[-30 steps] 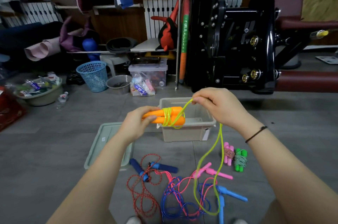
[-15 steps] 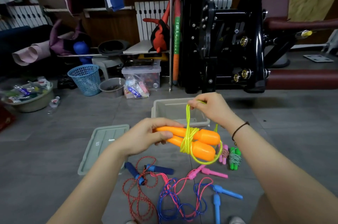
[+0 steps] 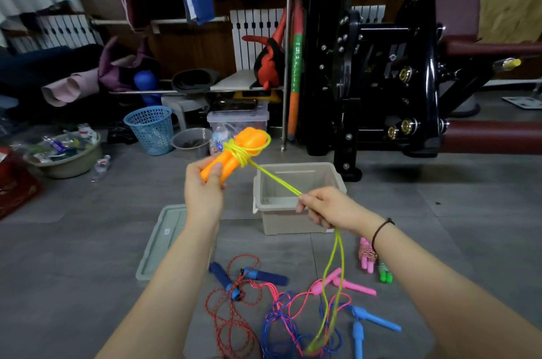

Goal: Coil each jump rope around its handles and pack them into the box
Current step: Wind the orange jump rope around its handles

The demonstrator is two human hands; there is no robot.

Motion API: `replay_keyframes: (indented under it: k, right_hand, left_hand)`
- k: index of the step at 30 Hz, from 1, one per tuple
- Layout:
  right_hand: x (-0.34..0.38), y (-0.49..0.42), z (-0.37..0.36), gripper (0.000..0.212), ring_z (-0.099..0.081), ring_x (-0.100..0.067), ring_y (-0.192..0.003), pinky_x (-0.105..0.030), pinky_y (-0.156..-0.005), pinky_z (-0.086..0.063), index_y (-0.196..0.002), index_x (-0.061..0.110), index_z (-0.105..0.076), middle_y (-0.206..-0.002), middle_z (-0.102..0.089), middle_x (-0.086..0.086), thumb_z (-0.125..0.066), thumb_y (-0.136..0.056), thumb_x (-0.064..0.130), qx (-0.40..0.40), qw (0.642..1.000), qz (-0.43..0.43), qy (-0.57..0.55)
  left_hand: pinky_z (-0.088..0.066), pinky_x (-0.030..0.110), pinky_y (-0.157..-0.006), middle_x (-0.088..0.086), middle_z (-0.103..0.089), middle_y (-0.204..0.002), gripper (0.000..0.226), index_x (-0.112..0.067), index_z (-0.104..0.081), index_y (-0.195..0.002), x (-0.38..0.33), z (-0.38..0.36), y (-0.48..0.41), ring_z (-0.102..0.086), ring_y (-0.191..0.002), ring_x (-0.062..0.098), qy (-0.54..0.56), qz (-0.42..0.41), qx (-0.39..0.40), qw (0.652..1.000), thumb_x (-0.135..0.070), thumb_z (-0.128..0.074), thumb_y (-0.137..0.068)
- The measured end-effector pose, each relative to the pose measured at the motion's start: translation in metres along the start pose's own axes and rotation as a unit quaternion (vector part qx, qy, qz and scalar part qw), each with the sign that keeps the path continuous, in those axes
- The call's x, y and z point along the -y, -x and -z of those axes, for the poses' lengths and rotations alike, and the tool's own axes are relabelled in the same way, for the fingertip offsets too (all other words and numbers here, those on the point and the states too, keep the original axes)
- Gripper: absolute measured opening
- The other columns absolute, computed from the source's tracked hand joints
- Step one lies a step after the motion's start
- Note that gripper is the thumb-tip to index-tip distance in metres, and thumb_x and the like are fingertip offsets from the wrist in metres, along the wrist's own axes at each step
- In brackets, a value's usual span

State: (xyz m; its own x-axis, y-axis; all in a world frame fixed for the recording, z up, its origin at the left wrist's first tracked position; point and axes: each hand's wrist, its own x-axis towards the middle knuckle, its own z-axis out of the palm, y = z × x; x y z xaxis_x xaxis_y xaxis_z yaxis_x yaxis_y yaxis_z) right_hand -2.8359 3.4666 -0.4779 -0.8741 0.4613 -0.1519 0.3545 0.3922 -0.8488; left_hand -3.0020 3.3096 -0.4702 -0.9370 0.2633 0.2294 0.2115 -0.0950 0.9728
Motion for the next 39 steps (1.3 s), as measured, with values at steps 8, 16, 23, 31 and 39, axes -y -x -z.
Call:
replay_keyframes:
  k: [8,16,23,31,39]
  right_hand:
    - [0.063,0.052,0.010,0.024,-0.044,-0.004,-0.043,-0.015,-0.045,-0.035,-0.092,0.019,-0.067,-0.051,-0.050,0.008,-0.050,-0.096,0.035,0.160,0.965,0.073,0.194]
    - [0.125,0.053,0.072,0.017,-0.049,-0.001,-0.055,-0.026,-0.062,-0.043,-0.077,0.035,-0.068,-0.055,-0.056,0.016,-0.057,-0.088,0.042,-0.158,0.897,0.213,0.353]
    - [0.126,-0.011,0.116,0.019,-0.061,-0.009,-0.096,-0.031,-0.086,-0.050,-0.095,0.029,-0.074,-0.099,-0.071,0.008,-0.060,-0.088,0.041,-0.198,0.922,0.156,0.292]
    - [0.059,-0.049,0.084,0.023,-0.055,-0.002,-0.051,-0.017,-0.052,-0.043,-0.063,0.019,-0.073,-0.055,-0.063,0.007,-0.067,-0.085,0.019,-0.161,0.987,0.011,-0.015]
    - [0.006,0.002,-0.028,0.032,-0.021,-0.006,-0.038,-0.016,-0.038,-0.016,-0.083,0.021,-0.061,-0.052,-0.028,0.005,-0.042,-0.098,0.043,-0.001,0.990,-0.081,-0.118]
  left_hand:
    - [-0.036,0.033,-0.077,0.020,-0.064,-0.111,0.019,-0.002,-0.054,-0.111,0.026,0.060,-0.028,-0.057,-0.104,0.039,-0.328,-0.079,0.012,0.941,-0.012,-0.054,-0.094]
    - [-0.030,0.014,-0.073,-0.003,-0.060,-0.107,0.012,-0.006,-0.054,-0.101,0.020,0.023,0.004,-0.053,-0.093,0.013,-0.341,-0.209,0.293,0.868,-0.012,-0.059,-0.091]
    - [-0.033,0.001,-0.078,-0.014,-0.055,-0.113,0.010,-0.013,-0.051,-0.101,0.000,-0.010,0.036,-0.054,-0.099,0.006,-0.261,-0.253,0.364,0.858,-0.016,-0.057,-0.093]
    - [-0.044,0.020,-0.064,-0.003,-0.057,-0.082,0.018,-0.029,-0.051,-0.097,-0.031,-0.014,0.049,-0.054,-0.066,0.003,0.024,-0.083,0.324,0.942,-0.011,-0.051,-0.096]
    - [-0.045,0.016,-0.058,0.002,-0.057,-0.090,0.015,-0.025,-0.048,-0.093,-0.012,-0.028,0.022,-0.052,-0.073,0.013,0.134,0.037,0.098,0.985,-0.011,-0.049,-0.097]
